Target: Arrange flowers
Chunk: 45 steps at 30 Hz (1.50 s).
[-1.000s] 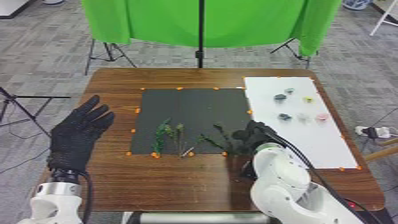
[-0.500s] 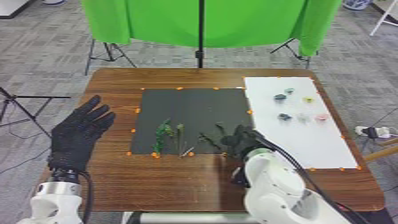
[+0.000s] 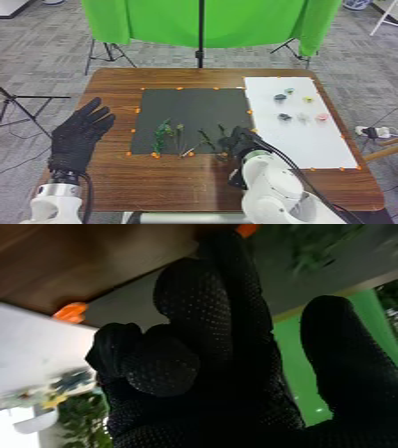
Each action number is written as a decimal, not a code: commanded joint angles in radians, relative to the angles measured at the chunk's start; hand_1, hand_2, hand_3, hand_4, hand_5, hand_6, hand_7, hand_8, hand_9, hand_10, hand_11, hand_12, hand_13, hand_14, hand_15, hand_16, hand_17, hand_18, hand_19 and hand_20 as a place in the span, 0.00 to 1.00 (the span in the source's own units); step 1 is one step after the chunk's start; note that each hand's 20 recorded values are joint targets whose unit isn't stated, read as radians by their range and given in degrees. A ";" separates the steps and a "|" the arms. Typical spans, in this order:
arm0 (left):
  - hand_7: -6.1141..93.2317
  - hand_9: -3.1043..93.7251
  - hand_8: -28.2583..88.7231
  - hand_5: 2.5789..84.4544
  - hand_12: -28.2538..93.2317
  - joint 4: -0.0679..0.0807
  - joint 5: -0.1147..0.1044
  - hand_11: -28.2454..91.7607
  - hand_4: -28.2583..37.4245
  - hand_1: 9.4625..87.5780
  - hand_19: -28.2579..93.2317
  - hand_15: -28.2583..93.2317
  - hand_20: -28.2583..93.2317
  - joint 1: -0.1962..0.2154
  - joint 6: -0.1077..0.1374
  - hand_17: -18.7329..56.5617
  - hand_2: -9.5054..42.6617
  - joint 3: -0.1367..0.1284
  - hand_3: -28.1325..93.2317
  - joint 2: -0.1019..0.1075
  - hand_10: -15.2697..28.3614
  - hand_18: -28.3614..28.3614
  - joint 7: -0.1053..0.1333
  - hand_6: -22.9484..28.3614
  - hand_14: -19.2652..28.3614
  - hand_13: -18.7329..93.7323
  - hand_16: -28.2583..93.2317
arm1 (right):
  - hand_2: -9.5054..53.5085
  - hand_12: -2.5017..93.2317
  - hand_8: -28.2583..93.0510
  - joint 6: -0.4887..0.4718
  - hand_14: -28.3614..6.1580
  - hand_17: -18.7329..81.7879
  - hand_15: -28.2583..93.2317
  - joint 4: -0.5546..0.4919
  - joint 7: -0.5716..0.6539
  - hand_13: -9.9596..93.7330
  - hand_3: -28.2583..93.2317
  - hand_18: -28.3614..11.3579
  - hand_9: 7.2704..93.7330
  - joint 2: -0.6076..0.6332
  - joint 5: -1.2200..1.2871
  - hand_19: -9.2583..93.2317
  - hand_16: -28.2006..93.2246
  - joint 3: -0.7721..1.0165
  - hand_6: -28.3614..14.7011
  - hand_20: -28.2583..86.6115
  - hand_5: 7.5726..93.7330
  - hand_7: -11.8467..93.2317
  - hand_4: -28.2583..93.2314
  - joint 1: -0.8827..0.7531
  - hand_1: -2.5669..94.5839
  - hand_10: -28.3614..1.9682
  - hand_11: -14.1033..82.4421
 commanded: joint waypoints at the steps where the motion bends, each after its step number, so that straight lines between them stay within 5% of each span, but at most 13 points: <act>1: 0.17 0.41 0.17 0.48 0.32 0.011 -0.005 0.44 0.06 0.20 0.70 0.62 0.37 0.015 0.004 0.15 0.33 0.001 0.89 -0.001 0.81 0.95 0.003 0.67 0.97 0.40 0.16 | 0.38 0.25 0.14 0.147 0.35 0.56 0.95 -0.044 0.029 0.82 0.83 0.00 0.90 0.092 -0.001 1.00 0.38 0.106 0.57 0.74 0.92 0.24 0.05 0.002 0.24 0.34 0.68; 7: 0.17 0.41 0.17 0.48 0.32 0.020 -0.010 0.44 0.04 0.19 0.70 0.62 0.37 0.001 -0.003 0.15 0.33 0.007 0.88 -0.002 0.81 0.95 0.005 0.67 0.97 0.40 0.16 | 0.38 0.23 0.14 0.369 0.32 0.52 0.92 -0.057 -0.025 0.79 0.83 0.00 0.89 0.128 0.061 1.00 0.37 0.174 0.56 0.67 0.89 0.25 0.05 -0.022 0.24 0.32 0.61; 11: 0.17 0.41 0.17 0.48 0.32 0.018 -0.013 0.44 0.04 0.18 0.70 0.62 0.38 0.014 0.001 0.15 0.33 0.005 0.88 -0.004 0.81 0.95 0.005 0.67 0.97 0.40 0.16 | 0.38 0.22 0.14 0.429 0.30 0.48 0.91 -0.066 -0.075 0.76 0.84 0.00 0.86 0.132 0.137 0.98 0.37 0.223 0.55 0.64 0.85 0.25 0.05 -0.062 0.25 0.29 0.57; 17: 0.17 0.41 0.17 0.48 0.32 0.017 -0.020 0.44 0.03 0.18 0.70 0.62 0.38 0.018 0.007 0.15 0.33 0.007 0.89 0.003 0.81 0.95 0.019 0.67 0.96 0.40 0.16 | 0.37 0.22 0.14 0.434 0.29 0.47 0.90 -0.070 -0.073 0.75 0.84 0.00 0.85 0.128 0.143 0.98 0.36 0.232 0.55 0.64 0.84 0.25 0.05 -0.074 0.25 0.28 0.56; 39: 0.17 0.41 0.17 0.48 0.32 0.026 -0.015 0.45 0.03 0.18 0.70 0.62 0.38 0.011 0.001 0.15 0.33 0.009 0.89 -0.018 0.82 0.95 -0.014 0.67 0.97 0.40 0.16 | 0.38 0.21 0.14 0.409 0.29 0.47 0.90 -0.077 -0.081 0.75 0.84 0.00 0.85 0.118 0.185 0.98 0.36 0.275 0.55 0.63 0.84 0.25 0.05 -0.120 0.25 0.27 0.55; 45: 0.17 0.41 0.17 0.48 0.32 0.027 -0.013 0.45 0.03 0.18 0.70 0.63 0.38 0.005 -0.001 0.15 0.33 0.014 0.89 -0.018 0.82 0.95 -0.017 0.66 0.97 0.40 0.16 | 0.36 0.21 0.14 0.435 0.29 0.47 0.90 0.006 0.008 0.74 0.84 0.00 0.82 0.156 0.013 0.98 0.35 0.145 0.54 0.63 0.76 0.25 0.05 -0.005 0.25 0.26 0.55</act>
